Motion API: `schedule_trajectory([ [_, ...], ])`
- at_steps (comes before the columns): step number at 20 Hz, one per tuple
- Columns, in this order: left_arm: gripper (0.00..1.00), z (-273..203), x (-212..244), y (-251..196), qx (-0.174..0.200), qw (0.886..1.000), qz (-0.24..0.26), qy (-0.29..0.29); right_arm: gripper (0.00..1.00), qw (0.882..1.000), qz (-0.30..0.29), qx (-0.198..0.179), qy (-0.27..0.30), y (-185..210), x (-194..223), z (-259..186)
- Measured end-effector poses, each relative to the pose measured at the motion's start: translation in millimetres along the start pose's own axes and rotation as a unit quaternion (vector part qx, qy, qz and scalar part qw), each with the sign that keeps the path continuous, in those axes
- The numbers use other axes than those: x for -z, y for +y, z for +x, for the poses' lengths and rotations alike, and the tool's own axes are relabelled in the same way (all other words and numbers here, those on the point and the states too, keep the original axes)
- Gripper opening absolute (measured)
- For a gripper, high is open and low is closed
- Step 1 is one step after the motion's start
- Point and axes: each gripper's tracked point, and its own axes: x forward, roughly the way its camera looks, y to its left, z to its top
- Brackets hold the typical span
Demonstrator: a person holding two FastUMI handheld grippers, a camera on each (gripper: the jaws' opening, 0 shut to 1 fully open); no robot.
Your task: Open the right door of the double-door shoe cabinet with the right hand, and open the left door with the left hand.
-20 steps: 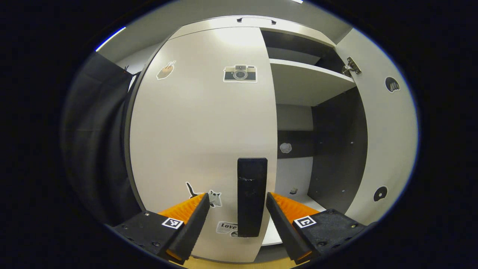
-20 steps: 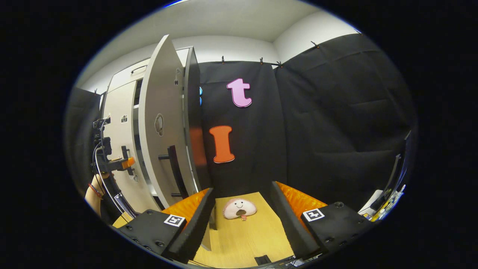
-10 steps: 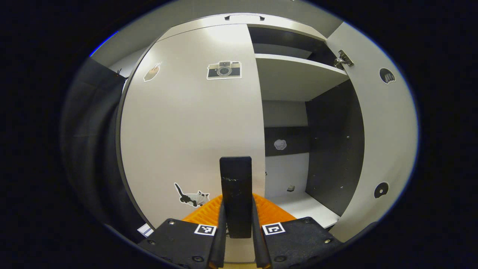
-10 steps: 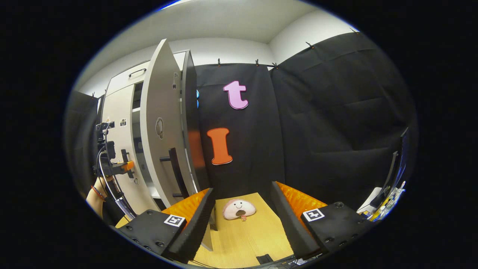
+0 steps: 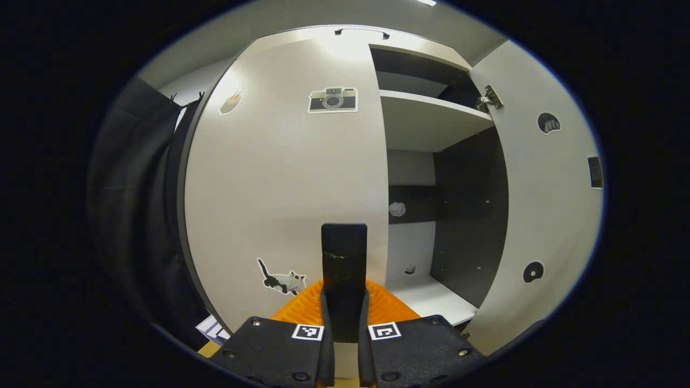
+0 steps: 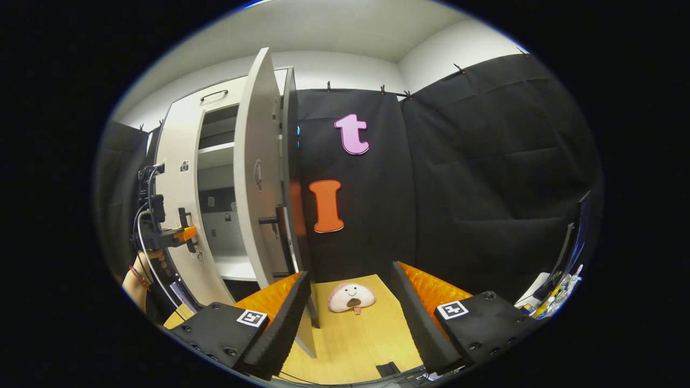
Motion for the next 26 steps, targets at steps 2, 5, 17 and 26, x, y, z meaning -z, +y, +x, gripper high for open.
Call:
schedule_trajectory([
  [2, 0.17, -10.8, 1.6, 3.0, 0.009, 1.000, -0.003, -0.001, 0.99, 1.000, -0.001, -0.004, -0.004, 6.8, 1.0, -1.7],
  [5, 0.17, -23.1, 3.7, 6.9, 0.024, 1.000, -0.006, 0.002, 0.89, 1.000, -0.001, -0.002, -0.006, 13.4, -0.1, -4.2],
  [17, 0.15, -69.7, 9.3, 31.5, 0.082, 0.996, -0.023, 0.003, 0.89, 0.999, 0.003, 0.029, -0.030, 26.1, -6.7, -10.7],
  [26, 0.12, -85.2, 5.5, 70.6, 0.036, 0.999, -0.008, -0.003, 0.89, 0.999, -0.005, 0.030, -0.033, 27.7, -9.8, -7.2],
])
